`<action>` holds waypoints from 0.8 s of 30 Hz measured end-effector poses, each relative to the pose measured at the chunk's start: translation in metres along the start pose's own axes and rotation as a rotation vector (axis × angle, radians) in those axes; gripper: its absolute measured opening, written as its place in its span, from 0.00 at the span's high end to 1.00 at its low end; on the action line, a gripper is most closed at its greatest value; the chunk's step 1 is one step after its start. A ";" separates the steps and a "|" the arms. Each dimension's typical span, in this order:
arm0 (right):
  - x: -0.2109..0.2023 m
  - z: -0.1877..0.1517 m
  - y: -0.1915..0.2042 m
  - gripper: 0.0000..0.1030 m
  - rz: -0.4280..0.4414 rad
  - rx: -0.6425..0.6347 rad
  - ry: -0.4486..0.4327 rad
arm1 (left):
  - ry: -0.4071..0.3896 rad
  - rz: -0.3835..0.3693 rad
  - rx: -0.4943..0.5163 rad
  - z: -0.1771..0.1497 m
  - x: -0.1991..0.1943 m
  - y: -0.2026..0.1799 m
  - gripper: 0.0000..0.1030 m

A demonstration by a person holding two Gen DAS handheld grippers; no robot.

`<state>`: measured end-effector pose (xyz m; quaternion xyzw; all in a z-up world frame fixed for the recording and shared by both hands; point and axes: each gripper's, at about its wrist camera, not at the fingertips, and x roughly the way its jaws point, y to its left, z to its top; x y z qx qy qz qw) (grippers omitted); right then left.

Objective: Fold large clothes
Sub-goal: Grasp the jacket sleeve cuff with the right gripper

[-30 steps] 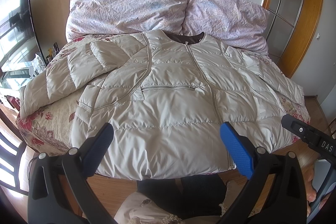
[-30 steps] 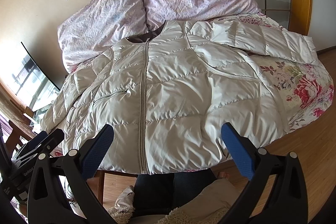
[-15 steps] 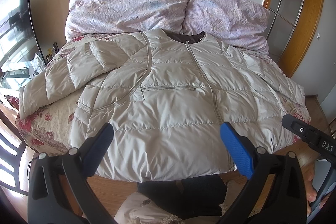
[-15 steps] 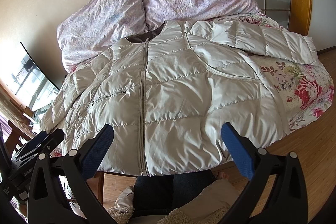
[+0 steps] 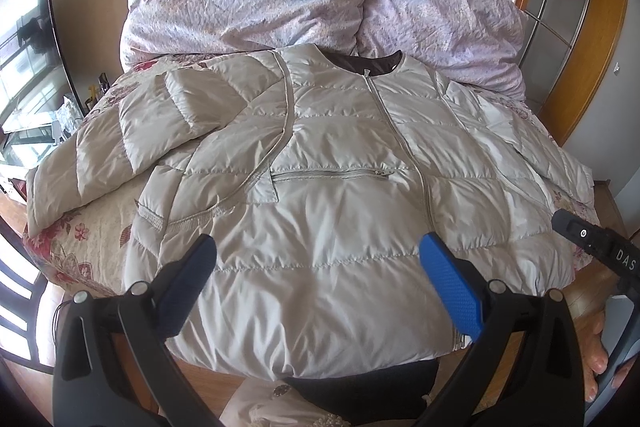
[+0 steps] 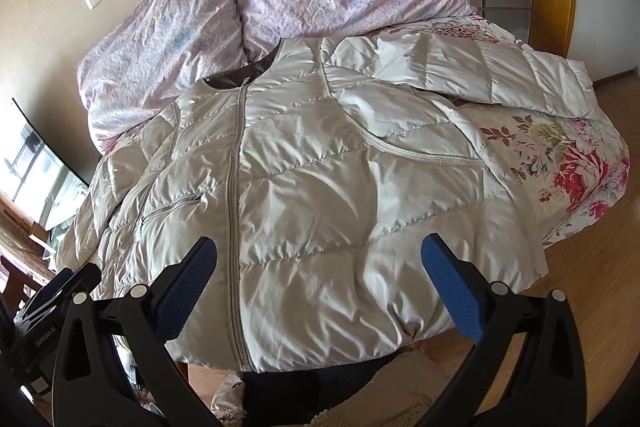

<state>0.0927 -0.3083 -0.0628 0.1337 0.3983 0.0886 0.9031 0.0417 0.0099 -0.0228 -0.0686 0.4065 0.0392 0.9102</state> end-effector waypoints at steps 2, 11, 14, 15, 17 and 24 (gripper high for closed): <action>0.003 0.010 -0.017 0.01 -0.005 0.047 -0.056 | 0.011 0.002 -0.005 0.004 0.007 0.002 0.02; 0.024 0.066 -0.153 0.01 -0.072 0.418 -0.196 | 0.106 -0.047 -0.064 0.022 0.055 0.021 0.02; 0.036 0.076 -0.205 0.01 -0.062 0.588 -0.202 | 0.127 -0.085 -0.078 0.027 0.068 0.024 0.02; 0.040 0.079 -0.224 0.01 -0.066 0.650 -0.199 | 0.131 -0.097 -0.079 0.029 0.071 0.025 0.02; 0.047 0.082 -0.253 0.10 -0.069 0.734 -0.200 | 0.130 -0.112 -0.079 0.031 0.077 0.026 0.02; 0.066 0.083 -0.322 0.34 -0.099 0.933 -0.217 | 0.115 -0.174 -0.079 0.043 0.091 0.023 0.02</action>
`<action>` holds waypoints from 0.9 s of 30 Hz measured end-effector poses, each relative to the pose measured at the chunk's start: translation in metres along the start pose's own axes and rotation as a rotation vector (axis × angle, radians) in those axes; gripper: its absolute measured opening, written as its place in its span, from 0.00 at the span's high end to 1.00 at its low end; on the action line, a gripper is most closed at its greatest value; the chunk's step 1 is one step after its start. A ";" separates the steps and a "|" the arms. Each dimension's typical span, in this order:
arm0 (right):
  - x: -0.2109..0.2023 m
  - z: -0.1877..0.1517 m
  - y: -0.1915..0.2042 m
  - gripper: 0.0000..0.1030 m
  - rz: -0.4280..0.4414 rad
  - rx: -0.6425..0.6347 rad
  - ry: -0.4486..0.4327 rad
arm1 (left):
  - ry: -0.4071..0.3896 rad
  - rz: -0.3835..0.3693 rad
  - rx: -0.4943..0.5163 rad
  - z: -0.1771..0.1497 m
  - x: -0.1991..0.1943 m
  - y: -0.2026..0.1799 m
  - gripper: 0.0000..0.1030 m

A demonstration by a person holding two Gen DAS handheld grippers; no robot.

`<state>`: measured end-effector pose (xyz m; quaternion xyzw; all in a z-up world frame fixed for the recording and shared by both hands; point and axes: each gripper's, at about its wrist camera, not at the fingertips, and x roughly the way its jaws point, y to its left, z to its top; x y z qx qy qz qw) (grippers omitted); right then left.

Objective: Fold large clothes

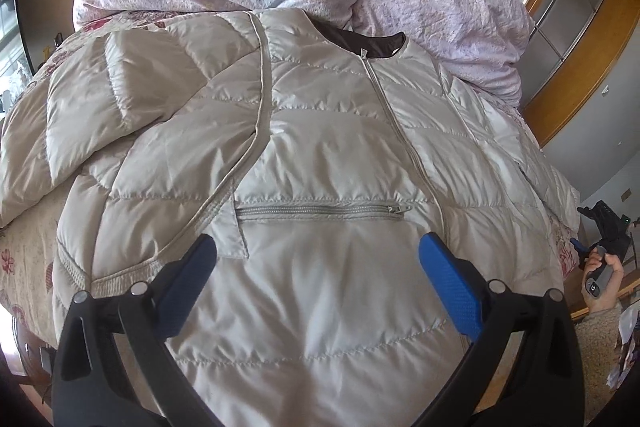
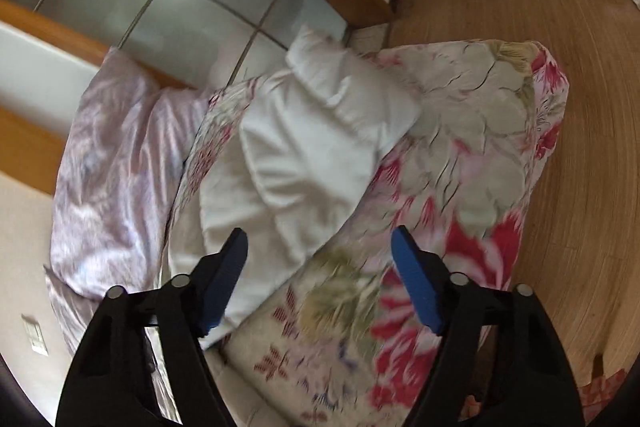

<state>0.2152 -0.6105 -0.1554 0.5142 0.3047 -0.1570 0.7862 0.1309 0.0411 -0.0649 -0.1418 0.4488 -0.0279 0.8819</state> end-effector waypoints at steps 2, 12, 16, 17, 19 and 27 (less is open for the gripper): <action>0.006 0.007 -0.009 0.38 -0.003 0.035 0.001 | 0.003 -0.020 -0.010 0.003 0.004 0.001 0.02; 0.022 0.024 -0.011 0.52 0.023 0.031 -0.016 | -0.049 -0.097 -0.102 0.010 0.009 0.020 0.02; 0.025 0.027 -0.004 0.75 -0.026 0.005 -0.036 | -0.046 -0.101 -0.109 0.010 0.011 0.024 0.02; 0.024 0.028 0.000 0.80 -0.033 -0.014 -0.047 | -0.046 -0.103 -0.114 0.011 0.012 0.026 0.02; 0.018 0.028 0.013 0.85 -0.044 -0.073 -0.083 | -0.059 -0.106 -0.121 0.009 0.011 0.030 0.02; -0.029 0.005 0.116 0.89 0.017 -0.430 -0.242 | -0.158 -0.112 -0.134 0.010 -0.004 0.042 0.02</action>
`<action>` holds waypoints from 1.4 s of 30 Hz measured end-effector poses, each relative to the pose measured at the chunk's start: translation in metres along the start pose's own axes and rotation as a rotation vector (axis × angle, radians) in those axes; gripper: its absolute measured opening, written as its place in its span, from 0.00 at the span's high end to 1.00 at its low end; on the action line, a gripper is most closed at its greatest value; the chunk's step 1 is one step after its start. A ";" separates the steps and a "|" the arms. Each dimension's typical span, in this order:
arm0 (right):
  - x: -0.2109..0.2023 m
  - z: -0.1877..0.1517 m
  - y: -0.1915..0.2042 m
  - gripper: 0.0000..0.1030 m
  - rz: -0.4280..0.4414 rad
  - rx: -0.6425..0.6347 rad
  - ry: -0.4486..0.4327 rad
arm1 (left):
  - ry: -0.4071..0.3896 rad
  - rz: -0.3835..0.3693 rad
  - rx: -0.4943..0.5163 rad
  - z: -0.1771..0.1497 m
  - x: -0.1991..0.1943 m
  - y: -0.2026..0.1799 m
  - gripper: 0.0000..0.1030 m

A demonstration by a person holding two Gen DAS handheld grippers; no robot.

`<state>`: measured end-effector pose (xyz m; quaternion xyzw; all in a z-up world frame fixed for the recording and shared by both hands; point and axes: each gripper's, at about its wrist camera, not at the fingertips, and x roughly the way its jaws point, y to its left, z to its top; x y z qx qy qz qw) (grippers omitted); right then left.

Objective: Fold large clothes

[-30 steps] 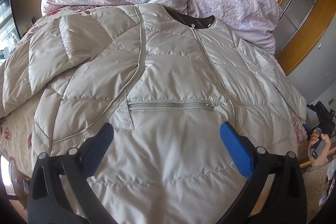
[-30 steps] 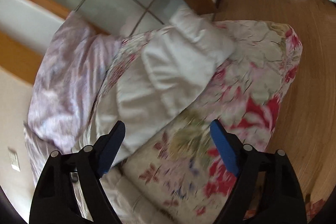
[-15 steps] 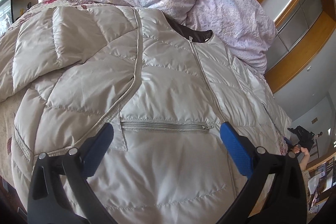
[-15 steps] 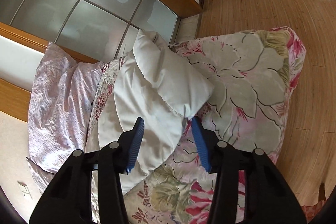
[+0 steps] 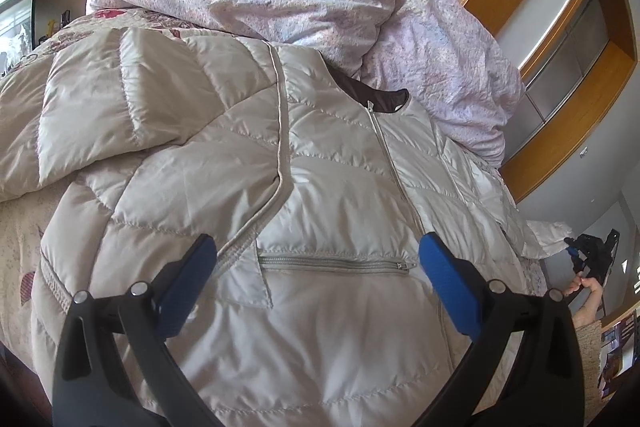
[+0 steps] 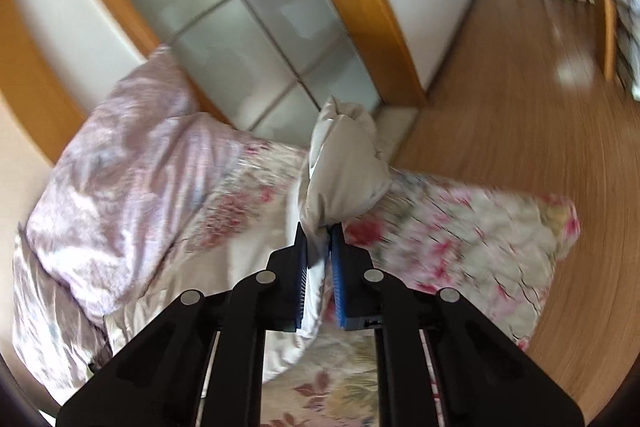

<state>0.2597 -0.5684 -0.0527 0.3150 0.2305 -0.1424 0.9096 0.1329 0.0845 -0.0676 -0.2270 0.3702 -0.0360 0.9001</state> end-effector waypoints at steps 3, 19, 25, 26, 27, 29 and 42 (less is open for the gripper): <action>-0.014 -0.001 0.049 0.89 0.084 -0.121 -0.024 | -0.007 0.002 -0.013 0.002 -0.002 0.004 0.02; -0.042 -0.164 0.309 0.89 0.696 -0.633 0.316 | -0.155 -0.006 -0.170 0.014 -0.046 0.050 0.02; -0.024 -0.269 0.344 0.94 0.671 -0.829 0.476 | -0.287 0.068 -0.197 0.010 -0.075 0.080 0.02; -0.024 -0.285 0.347 0.94 0.661 -0.858 0.495 | -0.308 0.092 -0.195 0.009 -0.079 0.083 0.02; -0.025 -0.299 0.349 0.94 0.645 -0.891 0.509 | -0.318 0.115 -0.194 0.008 -0.084 0.086 0.02; -0.023 -0.329 0.350 0.93 0.592 -0.997 0.560 | -0.310 0.130 -0.203 0.008 -0.088 0.096 0.02; 0.035 -0.284 0.347 0.80 0.287 -0.912 0.385 | -0.308 0.222 -0.343 -0.016 -0.112 0.158 0.02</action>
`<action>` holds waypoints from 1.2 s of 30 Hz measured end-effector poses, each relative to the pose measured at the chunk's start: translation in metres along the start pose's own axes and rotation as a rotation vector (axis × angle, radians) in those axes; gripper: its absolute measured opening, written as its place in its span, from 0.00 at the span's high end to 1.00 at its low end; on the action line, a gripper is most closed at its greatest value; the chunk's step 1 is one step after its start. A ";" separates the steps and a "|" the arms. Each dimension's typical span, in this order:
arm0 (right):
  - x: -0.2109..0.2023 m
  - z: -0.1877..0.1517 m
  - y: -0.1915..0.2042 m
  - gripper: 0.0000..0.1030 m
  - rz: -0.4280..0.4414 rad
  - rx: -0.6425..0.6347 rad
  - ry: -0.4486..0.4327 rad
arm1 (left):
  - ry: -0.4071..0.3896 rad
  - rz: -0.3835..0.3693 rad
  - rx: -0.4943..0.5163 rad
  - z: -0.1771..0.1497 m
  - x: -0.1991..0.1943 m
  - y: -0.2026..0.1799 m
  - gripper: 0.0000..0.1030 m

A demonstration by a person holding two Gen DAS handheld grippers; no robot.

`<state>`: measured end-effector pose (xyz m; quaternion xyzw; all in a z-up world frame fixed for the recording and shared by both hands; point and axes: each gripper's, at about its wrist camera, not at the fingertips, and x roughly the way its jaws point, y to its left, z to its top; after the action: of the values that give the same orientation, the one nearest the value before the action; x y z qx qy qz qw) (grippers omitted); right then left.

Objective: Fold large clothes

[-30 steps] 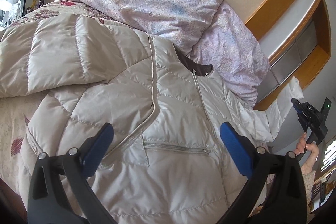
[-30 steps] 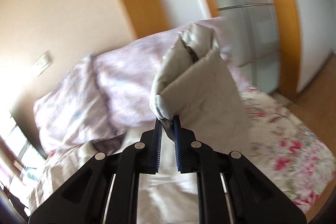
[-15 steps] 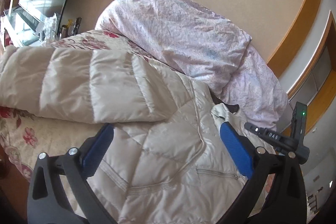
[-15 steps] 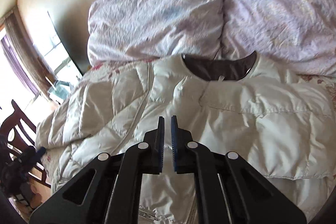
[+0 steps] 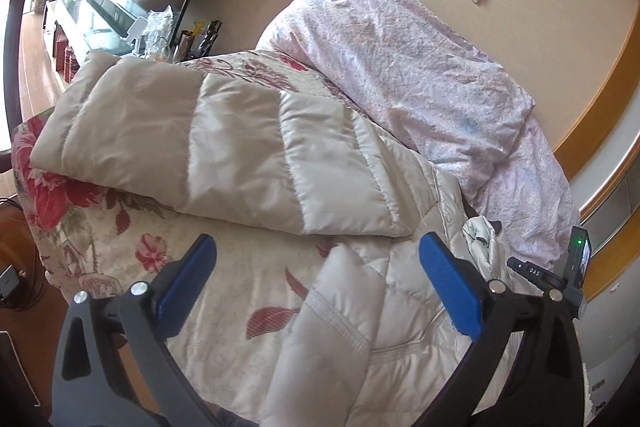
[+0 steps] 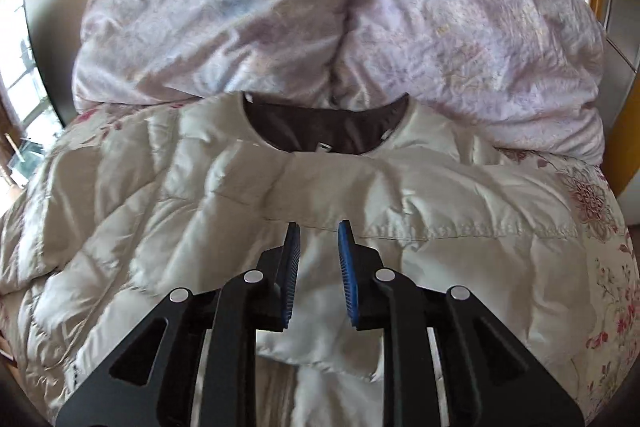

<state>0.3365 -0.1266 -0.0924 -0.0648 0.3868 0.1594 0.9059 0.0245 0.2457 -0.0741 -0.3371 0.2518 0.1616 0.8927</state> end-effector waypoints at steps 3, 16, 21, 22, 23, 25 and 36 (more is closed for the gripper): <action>0.027 -0.007 0.017 0.80 -0.045 -0.053 0.066 | 0.009 0.030 -0.015 -0.001 -0.001 0.010 0.02; 0.019 -0.016 0.022 0.79 -0.022 -0.095 0.058 | 0.068 -0.022 -0.233 0.002 0.009 0.053 0.02; 0.019 -0.017 0.020 0.78 -0.008 -0.072 0.052 | 0.038 -0.064 -0.410 0.005 0.014 0.072 0.03; 0.019 -0.017 0.019 0.78 -0.004 -0.068 0.052 | 0.031 -0.061 -0.433 0.007 0.015 0.074 0.03; 0.018 -0.017 0.019 0.77 -0.001 -0.062 0.053 | 0.022 -0.059 -0.457 0.010 0.015 0.076 0.03; 0.018 -0.018 0.018 0.77 0.005 -0.053 0.050 | 0.003 -0.038 -0.488 0.015 0.016 0.081 0.03; 0.019 -0.021 0.022 0.76 -0.014 -0.079 0.035 | -0.070 0.070 -0.600 0.039 0.018 0.113 0.26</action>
<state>0.3275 -0.1066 -0.1202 -0.1060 0.3957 0.1669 0.8968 0.0010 0.3562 -0.1181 -0.5712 0.1731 0.2708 0.7553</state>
